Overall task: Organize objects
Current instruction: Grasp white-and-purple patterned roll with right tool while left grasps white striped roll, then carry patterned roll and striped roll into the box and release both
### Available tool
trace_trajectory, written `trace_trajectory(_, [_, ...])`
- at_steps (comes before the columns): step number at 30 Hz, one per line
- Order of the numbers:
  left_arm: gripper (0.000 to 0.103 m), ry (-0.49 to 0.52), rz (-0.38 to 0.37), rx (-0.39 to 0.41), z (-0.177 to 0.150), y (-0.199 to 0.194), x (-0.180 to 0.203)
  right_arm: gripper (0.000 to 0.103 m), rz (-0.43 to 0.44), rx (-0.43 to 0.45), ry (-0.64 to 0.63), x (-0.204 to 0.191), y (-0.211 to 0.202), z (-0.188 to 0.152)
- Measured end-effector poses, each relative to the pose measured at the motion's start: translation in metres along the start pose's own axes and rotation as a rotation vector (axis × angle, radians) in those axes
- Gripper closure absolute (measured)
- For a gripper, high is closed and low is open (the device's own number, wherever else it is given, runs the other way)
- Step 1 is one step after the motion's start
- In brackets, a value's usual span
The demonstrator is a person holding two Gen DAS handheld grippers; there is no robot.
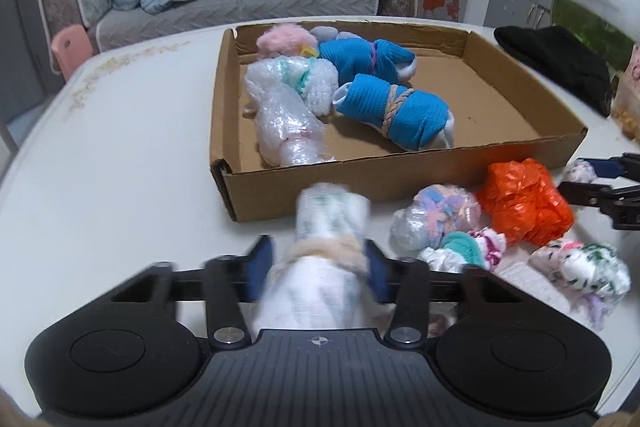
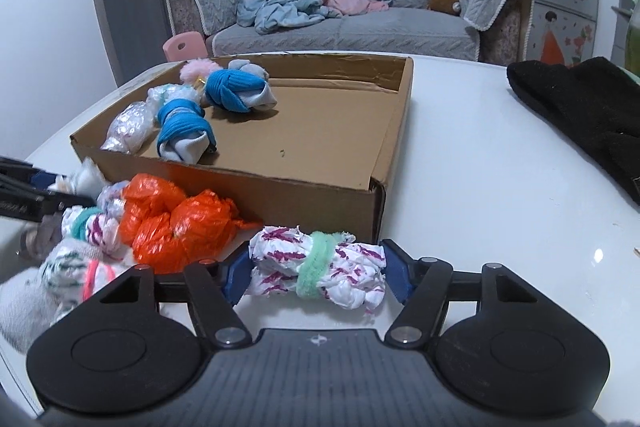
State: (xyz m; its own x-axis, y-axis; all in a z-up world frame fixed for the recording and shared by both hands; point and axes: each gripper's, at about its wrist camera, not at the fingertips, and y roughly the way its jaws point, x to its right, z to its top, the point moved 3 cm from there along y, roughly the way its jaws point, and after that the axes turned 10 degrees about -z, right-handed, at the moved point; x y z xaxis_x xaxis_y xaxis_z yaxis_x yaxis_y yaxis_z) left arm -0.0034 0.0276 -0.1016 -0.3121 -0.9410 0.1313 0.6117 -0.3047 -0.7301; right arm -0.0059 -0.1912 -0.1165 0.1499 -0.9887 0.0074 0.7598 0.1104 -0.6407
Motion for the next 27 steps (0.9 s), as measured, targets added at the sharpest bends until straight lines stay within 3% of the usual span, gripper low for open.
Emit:
trace_trajectory(2, [0.061,-0.009,-0.009,0.006,-0.002,-0.003,0.0,0.041,0.002,0.0,0.006,0.002,-0.003,-0.002])
trace_trajectory(15, [0.062,-0.06,0.038,0.085,-0.006,-0.054,-0.013,0.042,-0.007,0.025,0.003,0.022,-0.032,0.01])
trace_trajectory(22, [0.062,-0.015,0.044,0.142,0.033,-0.092,-0.001,0.042,-0.003,0.083,-0.036,0.031,-0.054,0.049])
trace_trajectory(27, [0.062,0.037,0.018,0.164,0.081,-0.087,0.018,0.042,0.009,0.144,-0.067,0.033,-0.054,0.094])
